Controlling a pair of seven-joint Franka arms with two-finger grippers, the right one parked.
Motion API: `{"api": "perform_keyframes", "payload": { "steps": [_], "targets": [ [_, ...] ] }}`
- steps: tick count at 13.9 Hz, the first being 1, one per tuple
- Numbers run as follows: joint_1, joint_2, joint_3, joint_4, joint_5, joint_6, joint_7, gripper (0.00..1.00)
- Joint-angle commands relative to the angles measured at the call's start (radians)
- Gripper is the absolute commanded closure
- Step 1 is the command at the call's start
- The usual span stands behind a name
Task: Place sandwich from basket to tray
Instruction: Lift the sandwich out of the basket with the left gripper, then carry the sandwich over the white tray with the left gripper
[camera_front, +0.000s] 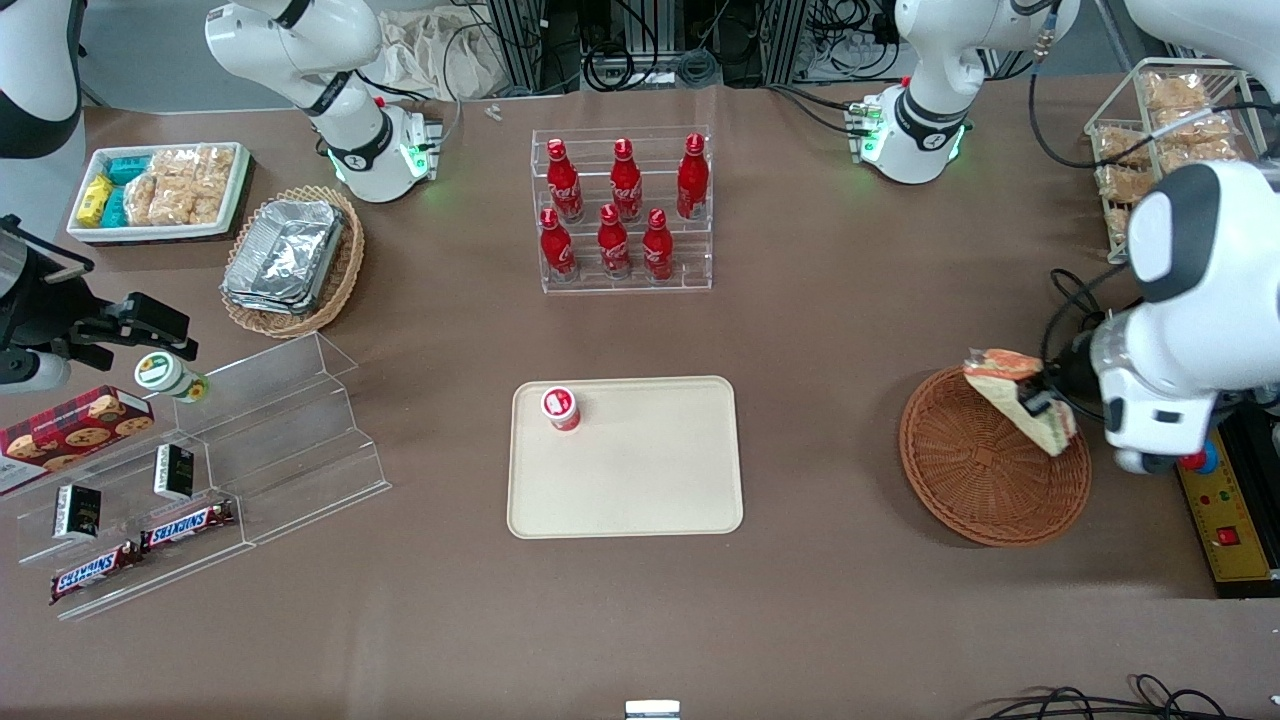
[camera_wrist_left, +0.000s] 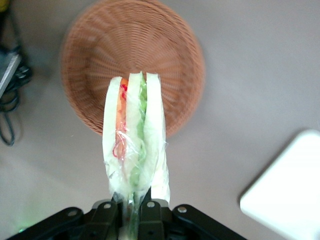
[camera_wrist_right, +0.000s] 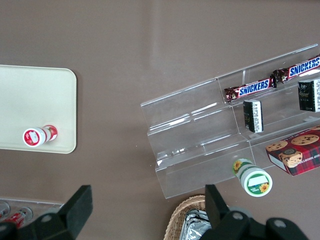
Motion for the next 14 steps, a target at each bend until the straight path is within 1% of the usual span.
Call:
{"api": "perform_keyframes", "payload": {
  "steps": [1,3,5,7,8,9,10,12,13,14],
  "targets": [
    [-0.002,0.024,-0.127,0.014,0.001,-0.008,0.052,0.87],
    [-0.002,0.044,-0.221,0.029,0.018,0.015,0.07,0.87],
    [-0.002,0.097,-0.307,0.08,0.039,0.081,0.074,0.83],
    [-0.002,0.186,-0.388,0.175,0.068,0.112,0.066,0.83],
    [-0.004,0.232,-0.413,0.231,0.073,0.115,0.058,0.82],
    [-0.028,0.266,-0.417,0.264,0.082,0.117,0.066,0.8],
    [-0.062,0.299,-0.416,0.293,0.125,0.12,0.073,0.8],
    [-0.122,0.338,-0.418,0.307,0.241,0.133,0.127,0.8],
    [-0.139,0.349,-0.415,0.306,0.266,0.162,0.126,0.8],
    [-0.14,0.364,-0.414,0.306,0.268,0.184,0.124,0.83]
  ]
}}
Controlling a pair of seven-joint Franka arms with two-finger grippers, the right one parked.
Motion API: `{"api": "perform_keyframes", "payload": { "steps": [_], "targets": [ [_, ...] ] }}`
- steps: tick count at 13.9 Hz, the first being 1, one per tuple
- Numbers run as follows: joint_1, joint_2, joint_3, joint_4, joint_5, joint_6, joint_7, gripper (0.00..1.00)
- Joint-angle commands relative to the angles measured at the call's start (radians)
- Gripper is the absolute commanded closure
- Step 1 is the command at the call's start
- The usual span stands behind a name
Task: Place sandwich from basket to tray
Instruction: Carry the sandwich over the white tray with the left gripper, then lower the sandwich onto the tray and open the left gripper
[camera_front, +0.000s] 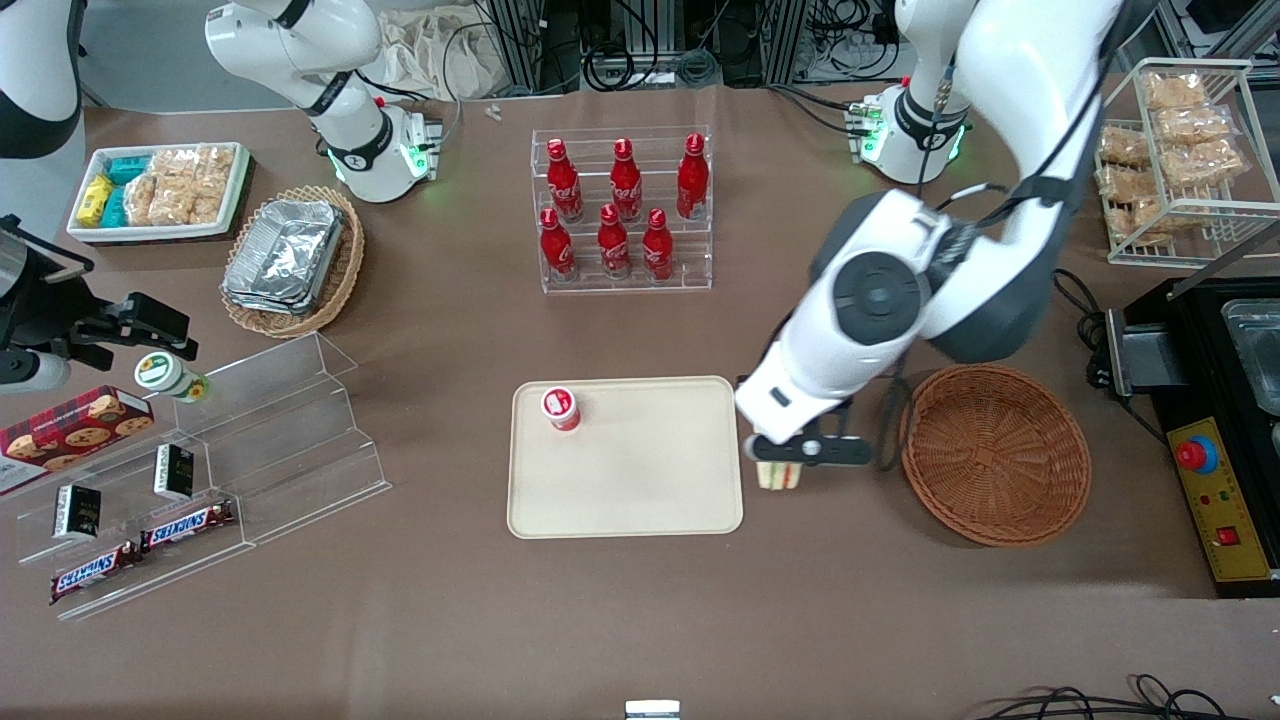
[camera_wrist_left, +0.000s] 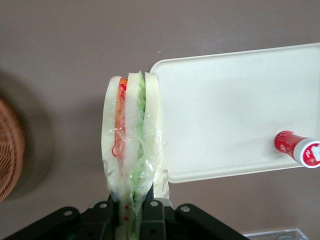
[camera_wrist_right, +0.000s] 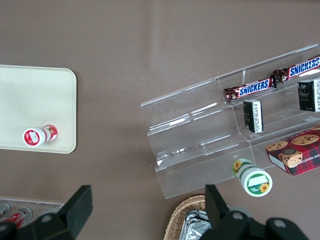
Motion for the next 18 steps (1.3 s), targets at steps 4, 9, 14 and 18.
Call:
{"api": "perform_keyframes", "payload": {
  "steps": [4,9,14,18],
  "targets": [
    [-0.085,0.14,0.004,0.045,0.078,0.106,0.014,0.82],
    [-0.143,0.238,0.004,0.035,0.208,0.122,-0.103,0.79],
    [-0.142,0.275,0.006,-0.007,0.235,0.188,-0.152,0.53],
    [-0.129,0.264,0.009,-0.005,0.231,0.182,-0.161,0.0]
  ]
}}
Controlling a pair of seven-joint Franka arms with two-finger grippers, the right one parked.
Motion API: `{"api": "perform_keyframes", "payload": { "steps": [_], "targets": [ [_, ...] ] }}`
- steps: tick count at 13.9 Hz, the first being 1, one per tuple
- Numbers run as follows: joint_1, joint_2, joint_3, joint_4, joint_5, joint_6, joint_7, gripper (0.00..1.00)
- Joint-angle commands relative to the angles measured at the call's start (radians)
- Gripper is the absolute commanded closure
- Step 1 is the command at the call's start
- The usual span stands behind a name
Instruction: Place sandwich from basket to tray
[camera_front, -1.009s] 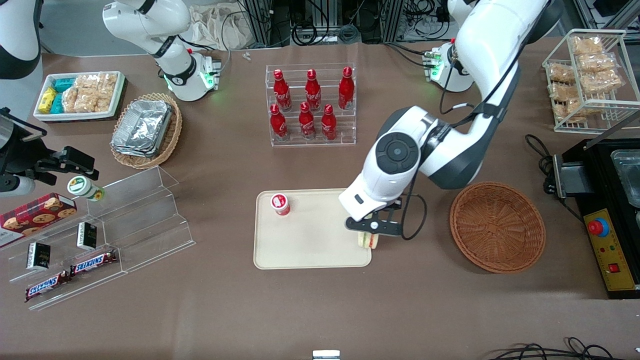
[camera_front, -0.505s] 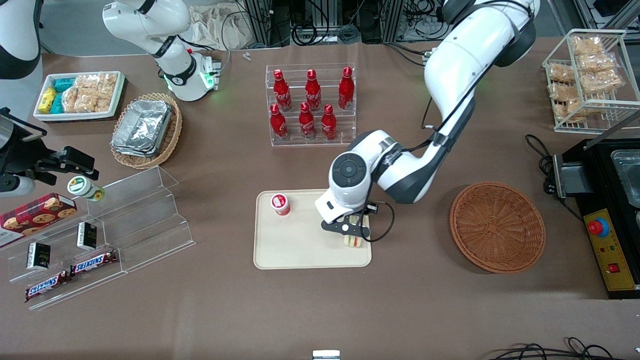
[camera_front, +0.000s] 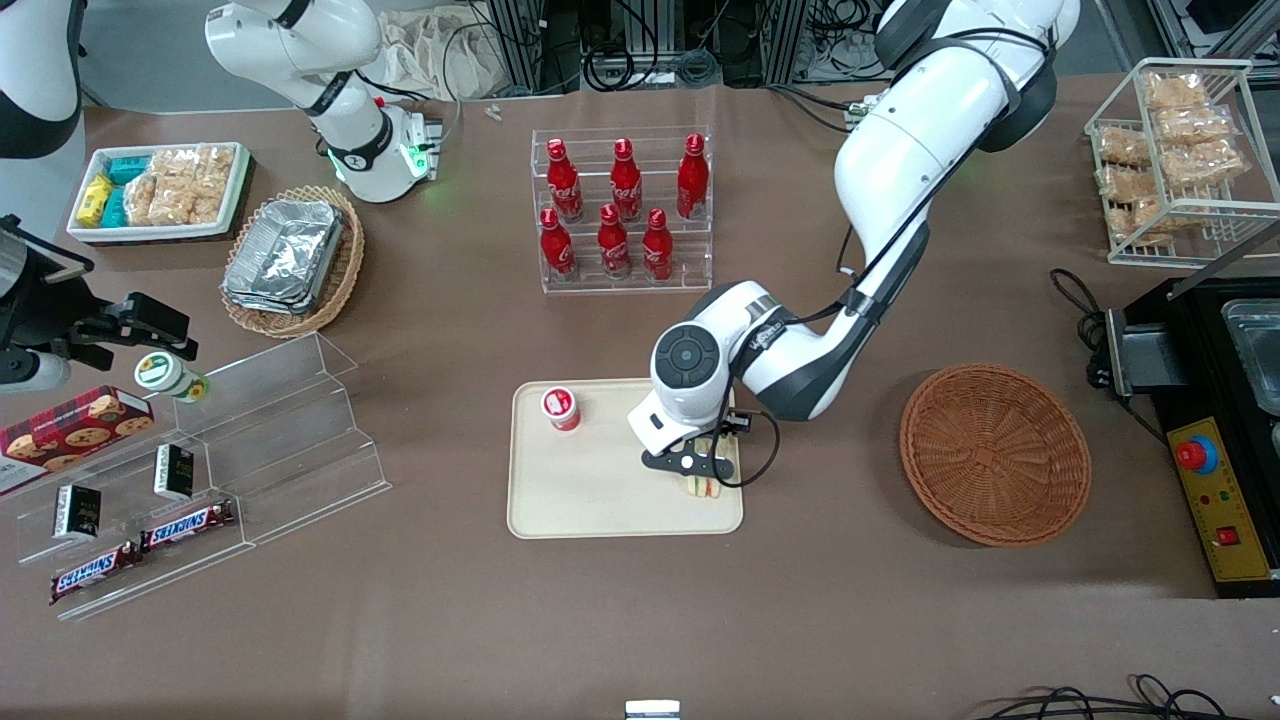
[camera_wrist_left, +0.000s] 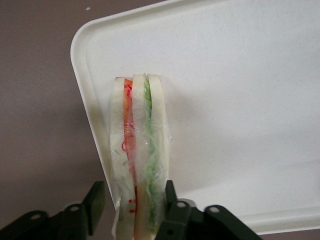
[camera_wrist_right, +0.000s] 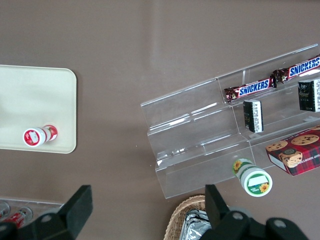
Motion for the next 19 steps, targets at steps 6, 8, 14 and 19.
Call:
{"api": "perform_keyframes", "payload": {
  "steps": [6,8,14,19],
  "targets": [
    [0.139,-0.235,0.007,-0.003,-0.1,-0.262,0.053,0.0],
    [0.199,-0.316,0.007,-0.004,-0.177,-0.301,0.085,0.0],
    [0.412,-0.508,0.007,-0.007,-0.34,-0.479,0.373,0.0],
    [0.555,-0.679,0.023,-0.05,-0.386,-0.596,0.507,0.0]
  ]
}}
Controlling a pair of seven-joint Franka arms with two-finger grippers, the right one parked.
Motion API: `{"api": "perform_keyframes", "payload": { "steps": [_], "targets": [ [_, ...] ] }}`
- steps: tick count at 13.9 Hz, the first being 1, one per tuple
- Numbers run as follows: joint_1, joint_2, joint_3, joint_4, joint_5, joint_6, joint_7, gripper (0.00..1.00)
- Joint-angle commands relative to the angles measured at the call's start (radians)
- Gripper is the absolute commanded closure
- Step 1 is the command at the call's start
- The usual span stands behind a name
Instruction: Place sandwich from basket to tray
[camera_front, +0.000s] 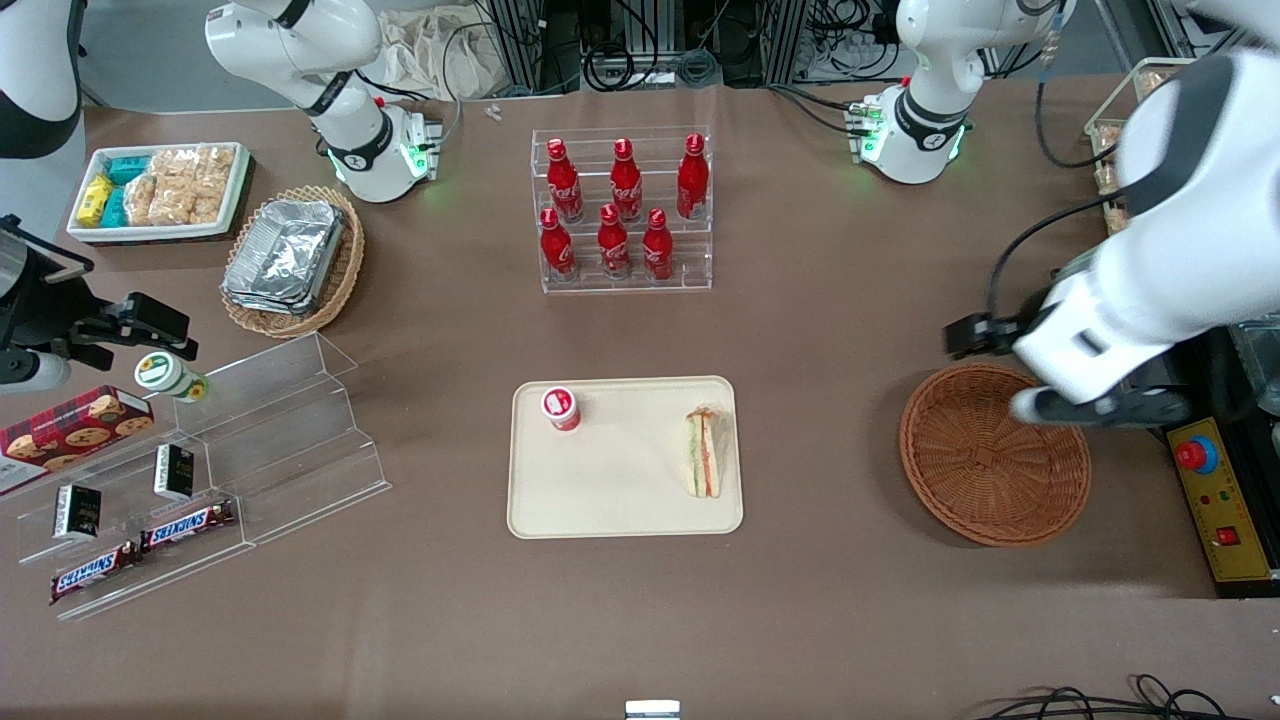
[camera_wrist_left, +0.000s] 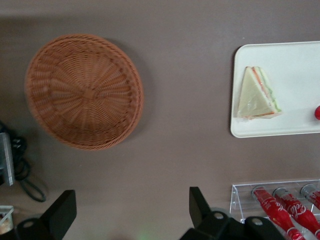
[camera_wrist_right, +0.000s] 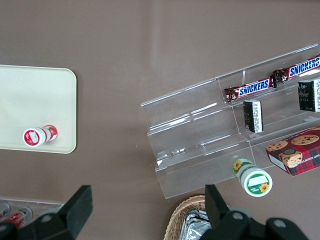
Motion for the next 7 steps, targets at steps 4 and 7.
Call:
{"api": "perform_keyframes", "payload": {
  "steps": [4,7],
  "targets": [
    [-0.143,-0.234,0.272,-0.165,-0.056,-0.029,0.131,0.0],
    [-0.169,-0.292,0.299,-0.223,-0.067,-0.018,0.162,0.0]
  ]
}}
